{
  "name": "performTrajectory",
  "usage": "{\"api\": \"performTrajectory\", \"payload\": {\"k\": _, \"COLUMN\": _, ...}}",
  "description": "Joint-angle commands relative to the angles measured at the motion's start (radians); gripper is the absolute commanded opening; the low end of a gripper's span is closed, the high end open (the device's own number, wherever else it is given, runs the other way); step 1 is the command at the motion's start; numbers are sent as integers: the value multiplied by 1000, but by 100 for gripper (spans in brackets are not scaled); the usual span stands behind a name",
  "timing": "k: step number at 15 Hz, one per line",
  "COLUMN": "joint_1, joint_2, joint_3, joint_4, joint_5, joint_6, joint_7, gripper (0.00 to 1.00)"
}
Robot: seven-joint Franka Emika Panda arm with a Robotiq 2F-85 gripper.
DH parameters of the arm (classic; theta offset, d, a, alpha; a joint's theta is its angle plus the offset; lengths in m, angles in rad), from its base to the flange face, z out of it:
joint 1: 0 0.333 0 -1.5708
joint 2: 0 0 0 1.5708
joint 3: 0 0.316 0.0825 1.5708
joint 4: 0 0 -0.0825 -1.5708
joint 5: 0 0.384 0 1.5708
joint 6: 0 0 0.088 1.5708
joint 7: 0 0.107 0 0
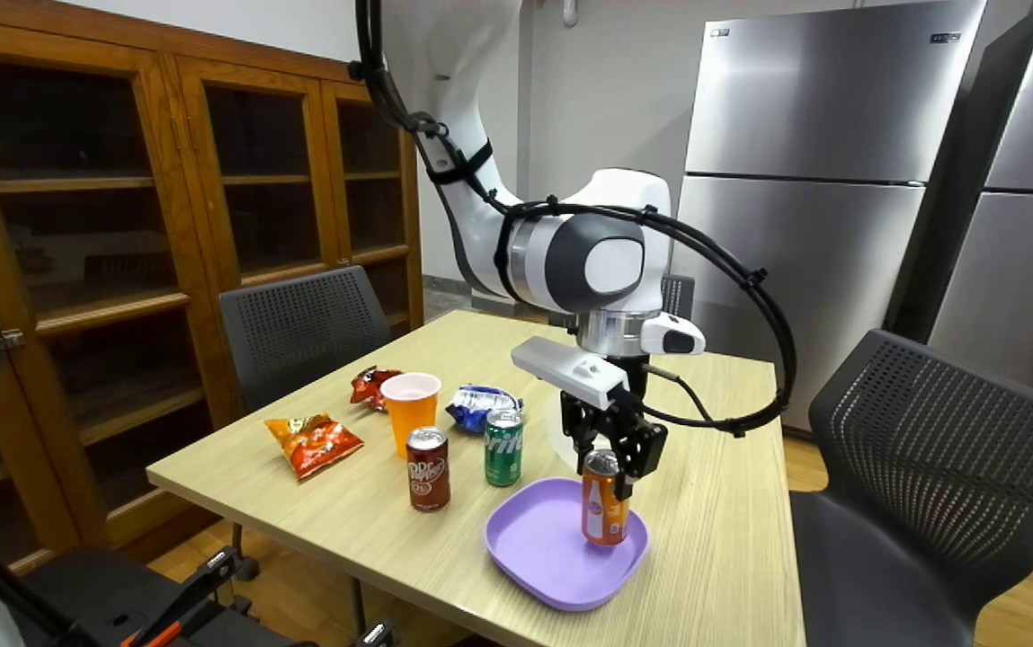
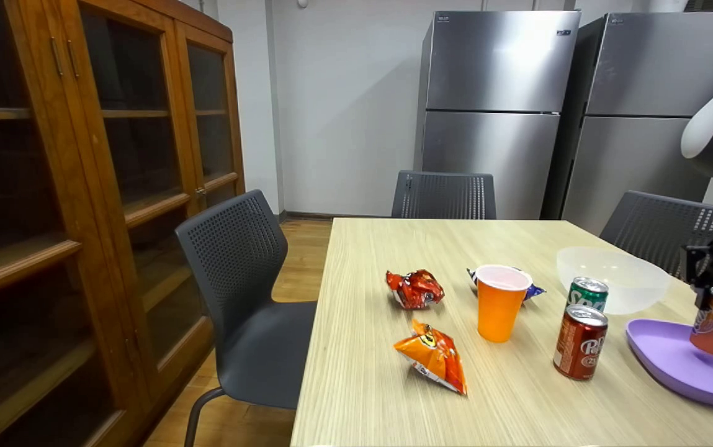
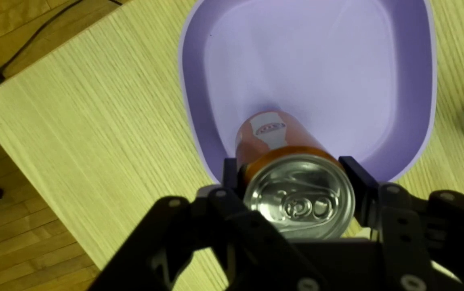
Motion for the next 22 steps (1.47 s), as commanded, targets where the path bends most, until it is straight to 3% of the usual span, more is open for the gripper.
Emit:
{"api": "performTrajectory", "payload": {"k": 1, "joint_1": -8, "joint_2": 28, "joint_3": 17, "joint_4": 43, "joint_5": 22, "joint_6": -24, "joint_7": 15, "gripper": 38}}
{"api": "performTrajectory", "payload": {"k": 8, "joint_1": -10, "joint_2": 44, "joint_3": 21, "joint_4": 53, "joint_5": 32, "joint_6": -25, "joint_7": 13, "gripper": 38}}
{"api": "performTrajectory", "payload": {"k": 10, "joint_1": -11, "joint_2": 41, "joint_3": 21, "joint_4": 49, "joint_5": 35, "joint_6": -28, "joint_7": 13, "gripper": 89}}
{"api": "performTrajectory", "payload": {"k": 13, "joint_1": -12, "joint_2": 21, "joint_3": 18, "joint_4": 35, "joint_5": 35, "joint_6": -26, "joint_7": 13, "gripper": 98}}
{"api": "performTrajectory", "payload": {"k": 22, "joint_1": -2, "joint_2": -148, "joint_3": 19, "joint_4": -63, "joint_5": 36, "joint_6": -8, "joint_7": 1, "gripper": 100}}
